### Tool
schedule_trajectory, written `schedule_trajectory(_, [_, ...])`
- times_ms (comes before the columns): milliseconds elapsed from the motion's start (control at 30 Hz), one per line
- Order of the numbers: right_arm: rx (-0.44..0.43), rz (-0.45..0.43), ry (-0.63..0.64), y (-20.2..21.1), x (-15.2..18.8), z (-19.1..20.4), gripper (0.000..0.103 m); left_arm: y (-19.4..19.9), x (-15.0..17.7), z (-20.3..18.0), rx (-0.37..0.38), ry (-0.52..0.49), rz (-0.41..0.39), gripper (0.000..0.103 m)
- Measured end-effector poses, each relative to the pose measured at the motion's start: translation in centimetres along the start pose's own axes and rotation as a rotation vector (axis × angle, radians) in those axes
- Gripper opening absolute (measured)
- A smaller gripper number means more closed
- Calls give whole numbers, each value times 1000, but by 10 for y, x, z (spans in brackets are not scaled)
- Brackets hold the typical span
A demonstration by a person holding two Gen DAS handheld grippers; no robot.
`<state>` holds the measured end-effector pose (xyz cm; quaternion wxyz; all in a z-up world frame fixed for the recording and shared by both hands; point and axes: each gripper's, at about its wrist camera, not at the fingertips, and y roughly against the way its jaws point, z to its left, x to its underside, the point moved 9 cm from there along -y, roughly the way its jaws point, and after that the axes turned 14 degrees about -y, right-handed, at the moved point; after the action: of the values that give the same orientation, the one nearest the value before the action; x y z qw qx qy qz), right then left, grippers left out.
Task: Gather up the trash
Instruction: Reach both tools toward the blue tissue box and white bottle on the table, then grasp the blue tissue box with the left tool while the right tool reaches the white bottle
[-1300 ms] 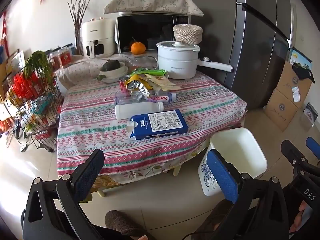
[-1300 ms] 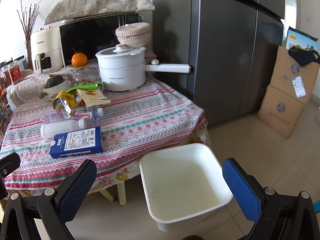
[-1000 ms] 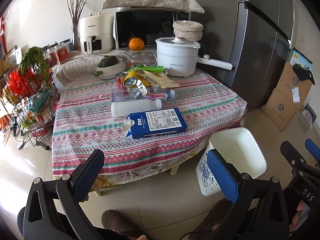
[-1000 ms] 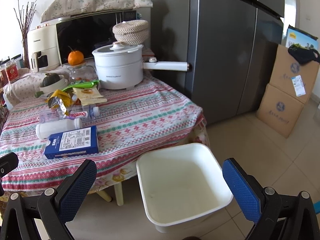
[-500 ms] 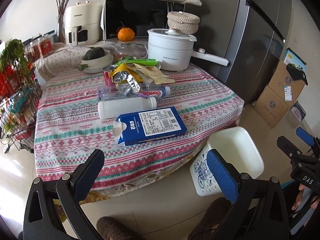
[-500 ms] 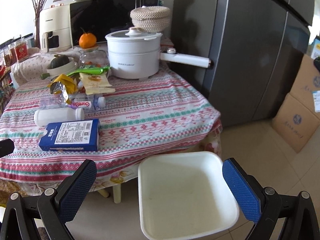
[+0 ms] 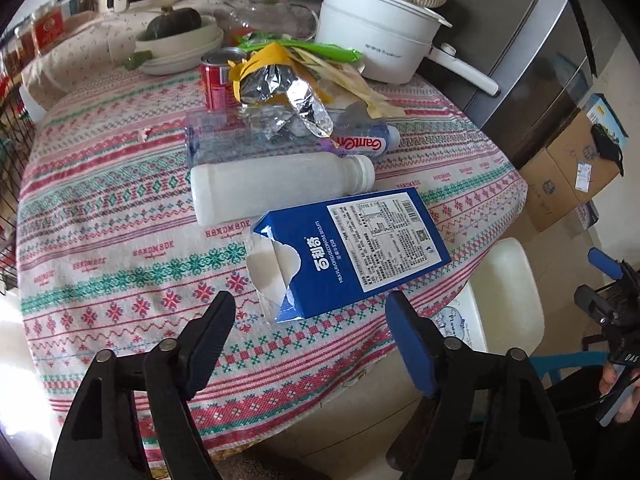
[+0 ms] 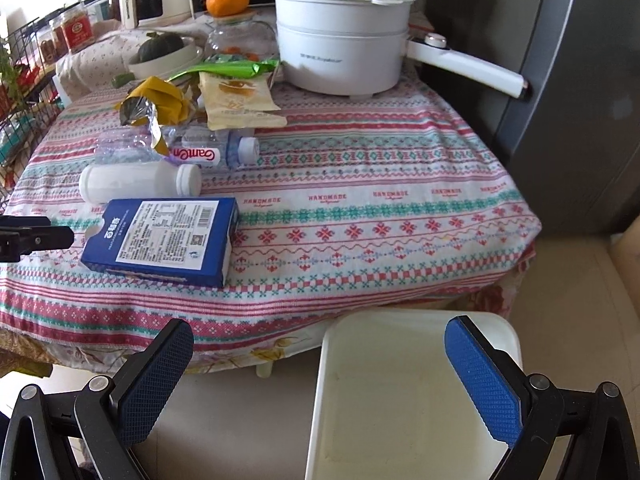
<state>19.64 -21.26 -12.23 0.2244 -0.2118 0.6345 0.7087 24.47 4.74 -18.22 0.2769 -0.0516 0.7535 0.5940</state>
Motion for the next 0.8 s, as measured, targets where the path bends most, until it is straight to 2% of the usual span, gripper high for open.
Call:
schedule_trajectory(100, [-22, 17, -17, -14, -3, 1, 103, -23, -4, 11, 57, 63, 20, 69])
schedule_trajectory(167, [-34, 35, -33, -24, -5, 1, 103, -38, -3, 19, 113, 121, 43, 61])
schedule_trajectory(233, [-46, 48, -51, -32, -8, -1, 103, -50, 0, 24, 167, 178, 61, 49])
schedule_trajectory(300, [-55, 56, -74, -40, -11, -4, 103, -58, 0, 24, 208, 205, 70, 42])
schedule_trajectory(467, [-81, 92, -129, -57, -14, -7, 103, -66, -8, 24, 286, 231, 49, 41])
schedule_trajectory(533, [-86, 98, -136, -60, -13, -6, 103, -67, -11, 21, 344, 258, 47, 34])
schedule_trajectory(567, [-87, 98, -136, -61, -13, -5, 103, -68, -11, 17, 362, 261, 50, 31])
schedule_trajectory(633, [-88, 92, -133, -60, -14, -3, 103, -70, -12, 9, 386, 245, 56, 17])
schedule_trajectory(667, [-90, 88, -132, -59, -14, -2, 103, -69, -15, 4, 399, 241, 50, 13])
schedule_trajectory(800, [-96, 80, -120, -54, -17, 3, 103, -41, -28, -10, 378, 181, -29, 7])
